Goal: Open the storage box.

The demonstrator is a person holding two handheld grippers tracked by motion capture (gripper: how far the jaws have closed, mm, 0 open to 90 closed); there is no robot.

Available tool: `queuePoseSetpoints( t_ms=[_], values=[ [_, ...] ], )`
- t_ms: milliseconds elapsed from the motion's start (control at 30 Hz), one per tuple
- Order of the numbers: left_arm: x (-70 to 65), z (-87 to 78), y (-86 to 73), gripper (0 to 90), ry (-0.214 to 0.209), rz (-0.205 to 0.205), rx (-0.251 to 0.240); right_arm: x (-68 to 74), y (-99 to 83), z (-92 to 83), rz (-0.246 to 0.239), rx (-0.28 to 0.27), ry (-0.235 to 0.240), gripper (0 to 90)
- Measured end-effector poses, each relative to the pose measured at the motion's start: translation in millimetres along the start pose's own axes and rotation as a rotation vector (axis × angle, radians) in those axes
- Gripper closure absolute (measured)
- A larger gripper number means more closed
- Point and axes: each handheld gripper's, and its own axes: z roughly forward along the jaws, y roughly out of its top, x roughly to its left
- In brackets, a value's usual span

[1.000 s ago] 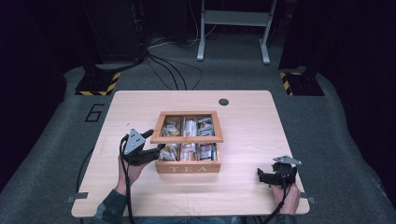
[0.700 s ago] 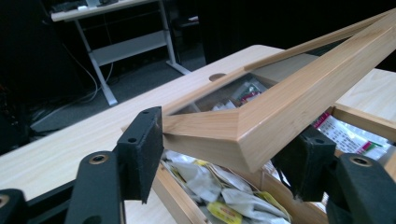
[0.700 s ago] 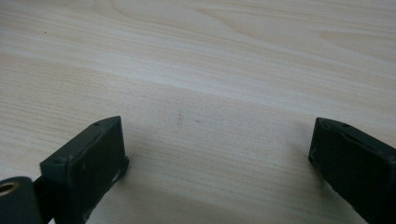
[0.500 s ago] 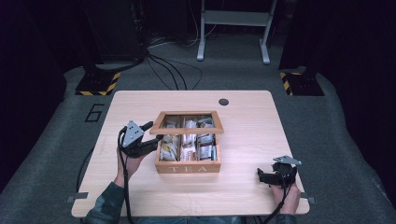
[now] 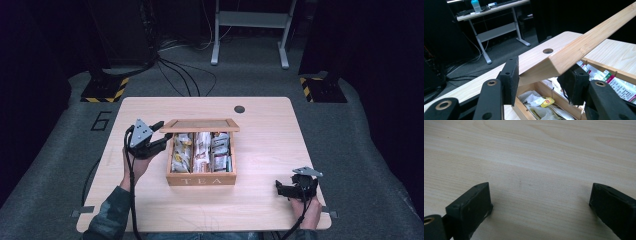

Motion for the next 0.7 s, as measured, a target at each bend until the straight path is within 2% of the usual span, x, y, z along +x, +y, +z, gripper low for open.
queuePoseSetpoints(
  t_ms=[100, 167, 500, 533, 700],
  values=[
    [3.4, -0.1, 1.5, 54.6, 0.003, 0.000, -0.005, 0.0, 0.0, 0.0, 0.000, 0.000, 0.000, 3.5],
    [7.5, 0.3, 2.6, 57.8, -0.010, -0.013, -0.010, 0.0, 0.0, 0.0, 0.000, 0.000, 0.000, 3.5],
    [15.1, 5.5, 16.4, 60.5, -0.003, 0.038, 0.022, -0.1, 0.0, 0.0, 0.000, 0.000, 0.000, 3.5],
    [15.4, 6.5, 17.7, 60.7, -0.004, 0.026, 0.022, 0.3, 0.1, 0.1, 0.005, -0.002, 0.000, 3.5],
    [22.4, 11.0, 25.9, 61.6, -0.002, 0.034, 0.034, 0.3, 0.1, 0.1, 0.005, -0.002, 0.000, 3.5]
  ],
)
